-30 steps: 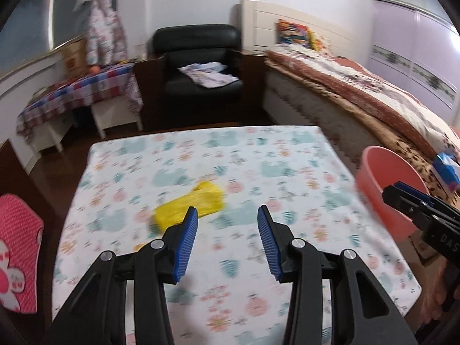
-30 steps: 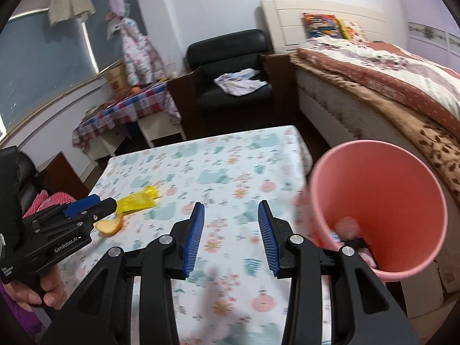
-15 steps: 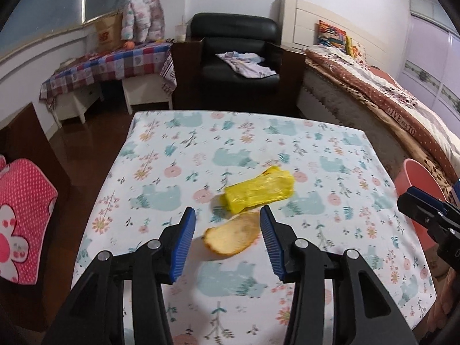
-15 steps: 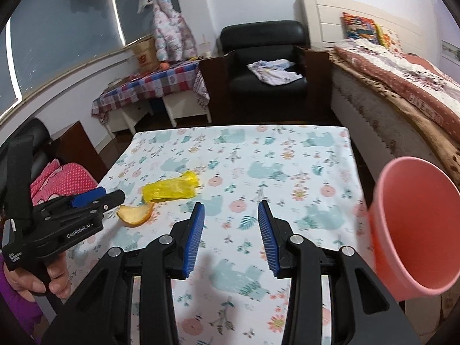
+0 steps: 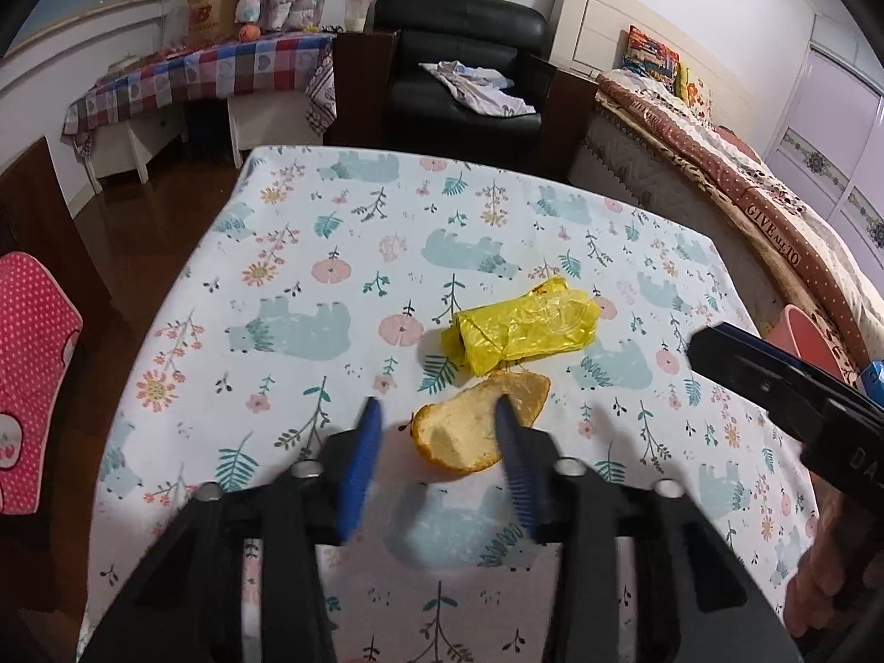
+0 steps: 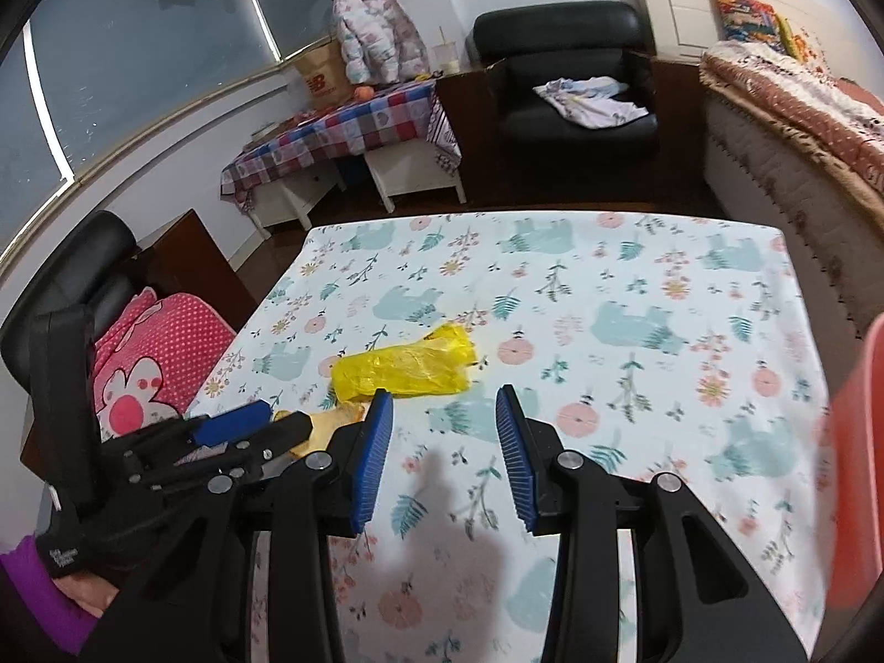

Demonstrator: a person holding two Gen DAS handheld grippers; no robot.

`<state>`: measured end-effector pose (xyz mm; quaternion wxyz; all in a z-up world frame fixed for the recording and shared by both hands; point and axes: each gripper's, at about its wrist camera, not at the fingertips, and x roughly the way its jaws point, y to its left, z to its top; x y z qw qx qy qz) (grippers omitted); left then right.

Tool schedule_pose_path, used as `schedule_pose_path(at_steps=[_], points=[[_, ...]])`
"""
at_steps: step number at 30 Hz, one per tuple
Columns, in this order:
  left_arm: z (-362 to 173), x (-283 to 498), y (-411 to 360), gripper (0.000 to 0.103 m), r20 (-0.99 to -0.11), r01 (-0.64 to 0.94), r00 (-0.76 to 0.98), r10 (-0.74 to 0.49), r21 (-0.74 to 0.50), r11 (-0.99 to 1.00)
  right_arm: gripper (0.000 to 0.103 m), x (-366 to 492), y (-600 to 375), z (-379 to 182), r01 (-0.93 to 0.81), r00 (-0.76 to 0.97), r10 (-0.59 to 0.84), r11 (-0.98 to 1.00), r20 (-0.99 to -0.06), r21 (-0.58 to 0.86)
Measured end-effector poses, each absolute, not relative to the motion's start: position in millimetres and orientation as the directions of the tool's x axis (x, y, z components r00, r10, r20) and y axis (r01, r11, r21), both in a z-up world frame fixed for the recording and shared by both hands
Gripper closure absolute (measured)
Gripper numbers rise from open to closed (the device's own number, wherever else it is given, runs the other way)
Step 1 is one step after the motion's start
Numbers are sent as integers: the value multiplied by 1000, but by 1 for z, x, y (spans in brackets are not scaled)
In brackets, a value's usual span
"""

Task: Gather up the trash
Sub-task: 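Move both grippers back over the yellow bag and bread crust on the table, then grasp the bread crust with the left gripper while the right grasps the yellow bag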

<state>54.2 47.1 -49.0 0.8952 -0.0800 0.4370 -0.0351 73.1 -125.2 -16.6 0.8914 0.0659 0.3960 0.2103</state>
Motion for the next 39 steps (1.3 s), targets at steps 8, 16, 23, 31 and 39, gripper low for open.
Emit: schedule_pose_path(at_steps=[8, 16, 23, 31, 39], points=[[-61, 60, 54, 96, -793, -5, 583, -181, -225, 974, 63, 108, -110, -36, -304, 555, 437, 899, -708, 316], [-55, 56, 65, 97, -782, -9, 598, -176, -226, 974, 63, 133, -99, -50, -292, 530, 417, 907, -738, 303], [-52, 54, 72, 97, -773, -12, 609, -179, -235, 972, 63, 138, -90, -62, -294, 501, 439, 897, -746, 331], [-48, 49, 74, 97, -766, -15, 619, -176, -235, 972, 96, 127, -92, -59, -289, 507, 465, 885, -726, 365], [-36, 40, 77, 97, -745, -4, 646, -169, -224, 974, 89, 129, -89, -37, -338, 507, 482, 874, -714, 350]])
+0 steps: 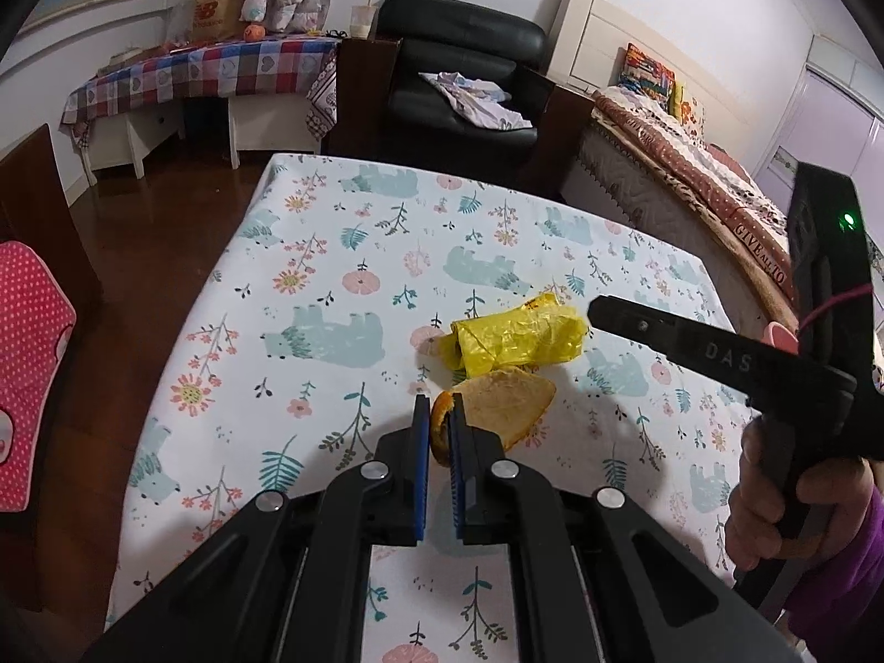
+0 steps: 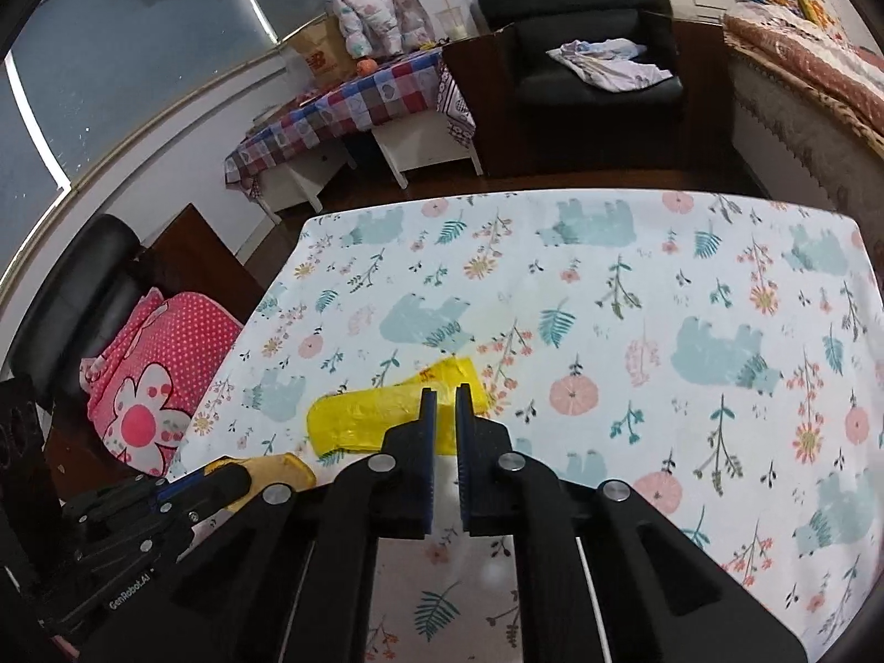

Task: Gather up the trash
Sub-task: 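Grasp the bread crust with the left gripper while the right grasps the yellow bag, then carry the bread crust and yellow bag over the pink bucket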

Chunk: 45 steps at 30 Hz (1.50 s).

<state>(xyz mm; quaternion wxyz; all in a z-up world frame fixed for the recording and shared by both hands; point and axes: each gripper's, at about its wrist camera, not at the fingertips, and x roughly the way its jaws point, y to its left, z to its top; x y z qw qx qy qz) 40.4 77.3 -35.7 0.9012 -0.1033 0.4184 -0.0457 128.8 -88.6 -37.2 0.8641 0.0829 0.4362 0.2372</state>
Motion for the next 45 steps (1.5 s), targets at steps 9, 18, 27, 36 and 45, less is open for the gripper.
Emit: schedule_pose_path(at_steps=[9, 18, 27, 36, 45], points=[[-32, 38, 92, 97, -761, -27, 636, -128, -187, 982, 53, 132, -32, -25, -674, 389, 528, 721, -755, 158], [-37, 46, 104, 97, -775, -76, 624, -96, -183, 980, 57, 131, -15, -46, -729, 413, 422, 684, -807, -15], [-27, 46, 103, 97, -758, -80, 646, -91, -185, 979, 99, 115, -30, -27, -659, 501, 423, 752, -755, -17], [2, 46, 76, 97, -710, -28, 696, -105, -173, 984, 99, 79, -93, 14, -515, 587, 483, 842, -650, 160], [22, 51, 22, 97, -675, 69, 722, -154, -151, 986, 99, 49, -165, 35, -361, 678, 435, 899, -592, 248]])
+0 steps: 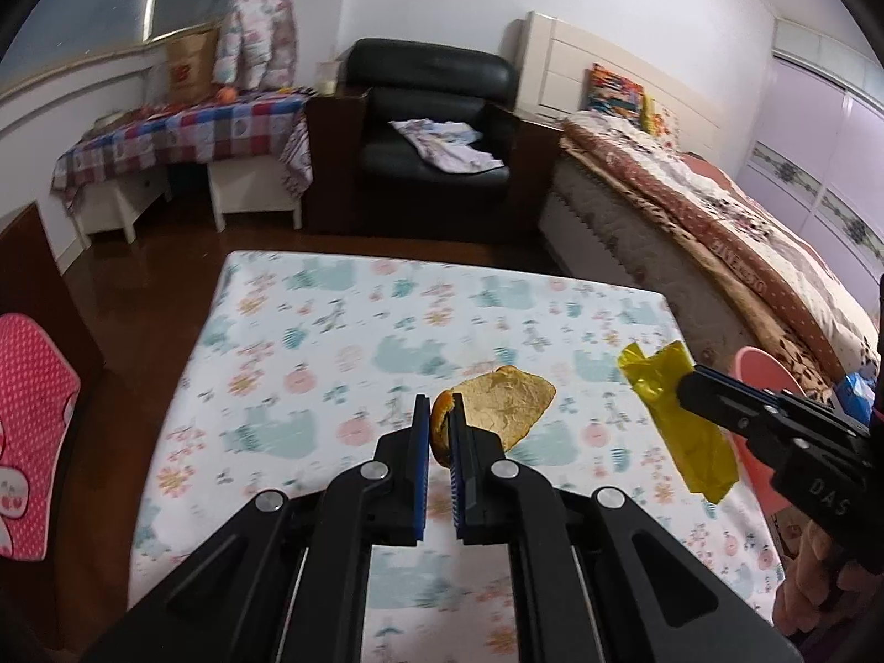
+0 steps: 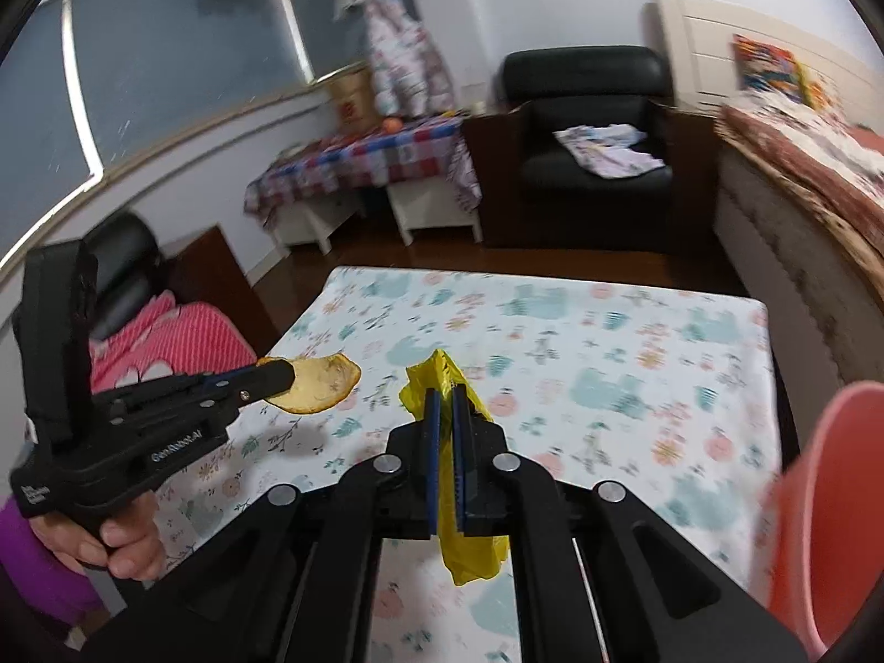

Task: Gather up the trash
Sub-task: 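Carry the bread crust and yellow bag over the pink bucket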

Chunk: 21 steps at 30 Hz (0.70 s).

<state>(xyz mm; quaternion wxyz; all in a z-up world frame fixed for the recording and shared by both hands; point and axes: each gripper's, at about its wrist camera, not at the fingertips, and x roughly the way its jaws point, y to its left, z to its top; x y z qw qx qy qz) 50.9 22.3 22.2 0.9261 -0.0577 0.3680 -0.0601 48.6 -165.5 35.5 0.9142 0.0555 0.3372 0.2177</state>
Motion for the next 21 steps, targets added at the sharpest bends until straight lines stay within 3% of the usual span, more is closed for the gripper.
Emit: schedule_pose_path(at_steps=[21], points=[[49, 60, -127, 97, -631, 317, 715, -301, -91, 944, 99, 2, -327, 29, 24, 817, 176, 941, -549, 336]])
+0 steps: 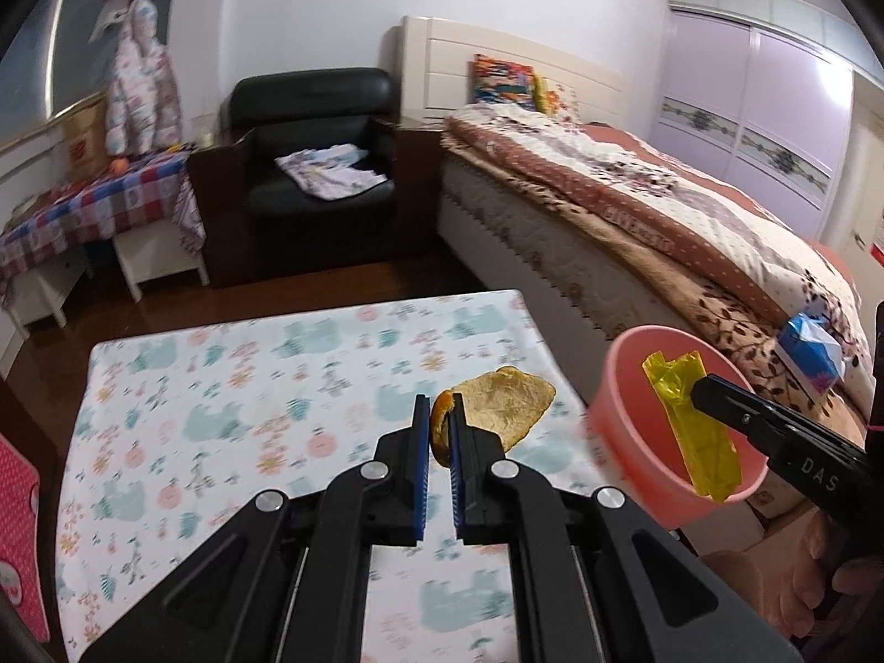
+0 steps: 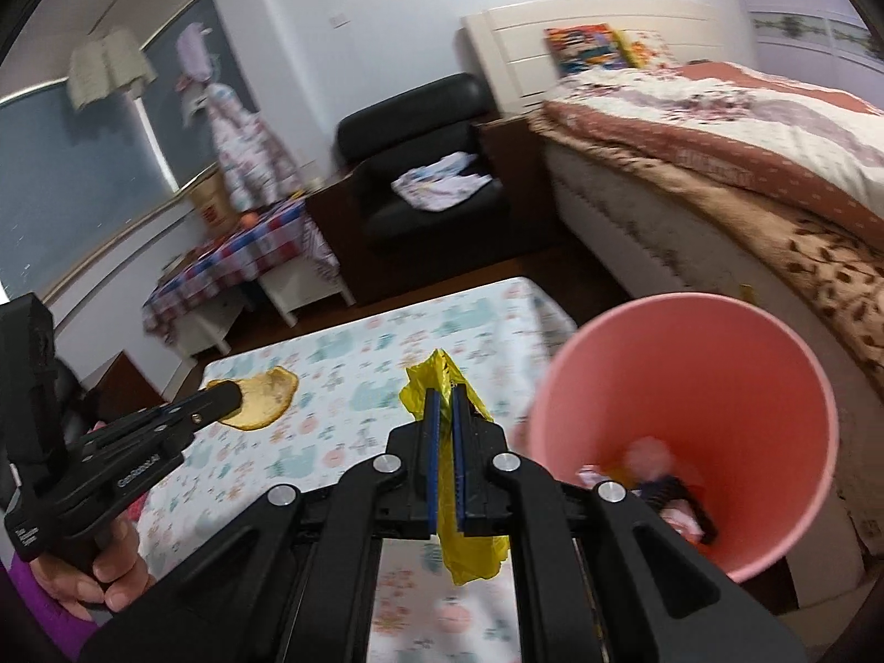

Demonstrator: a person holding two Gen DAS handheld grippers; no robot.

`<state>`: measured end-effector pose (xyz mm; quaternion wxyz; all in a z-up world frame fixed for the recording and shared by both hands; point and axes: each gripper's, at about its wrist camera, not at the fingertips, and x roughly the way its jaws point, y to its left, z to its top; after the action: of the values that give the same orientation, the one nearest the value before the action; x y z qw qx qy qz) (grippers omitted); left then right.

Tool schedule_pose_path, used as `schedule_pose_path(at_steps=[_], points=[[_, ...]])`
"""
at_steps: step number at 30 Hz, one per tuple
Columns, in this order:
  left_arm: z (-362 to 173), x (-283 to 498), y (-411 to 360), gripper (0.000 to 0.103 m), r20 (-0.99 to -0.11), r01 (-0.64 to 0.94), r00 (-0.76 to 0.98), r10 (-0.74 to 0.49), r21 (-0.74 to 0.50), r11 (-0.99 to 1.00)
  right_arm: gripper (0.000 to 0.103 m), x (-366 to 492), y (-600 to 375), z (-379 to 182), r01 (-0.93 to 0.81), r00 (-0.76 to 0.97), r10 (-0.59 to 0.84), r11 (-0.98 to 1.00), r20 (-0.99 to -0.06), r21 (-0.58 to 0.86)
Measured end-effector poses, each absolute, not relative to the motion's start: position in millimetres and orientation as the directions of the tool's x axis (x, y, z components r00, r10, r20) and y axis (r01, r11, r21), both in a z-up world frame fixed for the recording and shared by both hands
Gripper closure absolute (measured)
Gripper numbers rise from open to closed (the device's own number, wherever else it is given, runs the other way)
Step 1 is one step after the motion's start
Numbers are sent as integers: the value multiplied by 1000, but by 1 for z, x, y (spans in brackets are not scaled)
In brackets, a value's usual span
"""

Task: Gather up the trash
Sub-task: 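Carry the bread crust and yellow bag over the pink bucket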

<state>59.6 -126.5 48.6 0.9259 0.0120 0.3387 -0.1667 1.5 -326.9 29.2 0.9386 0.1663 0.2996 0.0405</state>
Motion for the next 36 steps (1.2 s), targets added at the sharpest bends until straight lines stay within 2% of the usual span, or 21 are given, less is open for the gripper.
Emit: schedule_pose_path(at_steps=[13, 36], points=[[50, 60, -217, 97, -624, 451, 675, -393, -71, 889, 99, -16, -394, 15, 181, 828, 59, 913, -558, 365], [9, 76, -305, 97, -698, 563, 569, -434, -54, 825, 99, -15, -436, -16, 280, 777, 13, 889, -630, 362]])
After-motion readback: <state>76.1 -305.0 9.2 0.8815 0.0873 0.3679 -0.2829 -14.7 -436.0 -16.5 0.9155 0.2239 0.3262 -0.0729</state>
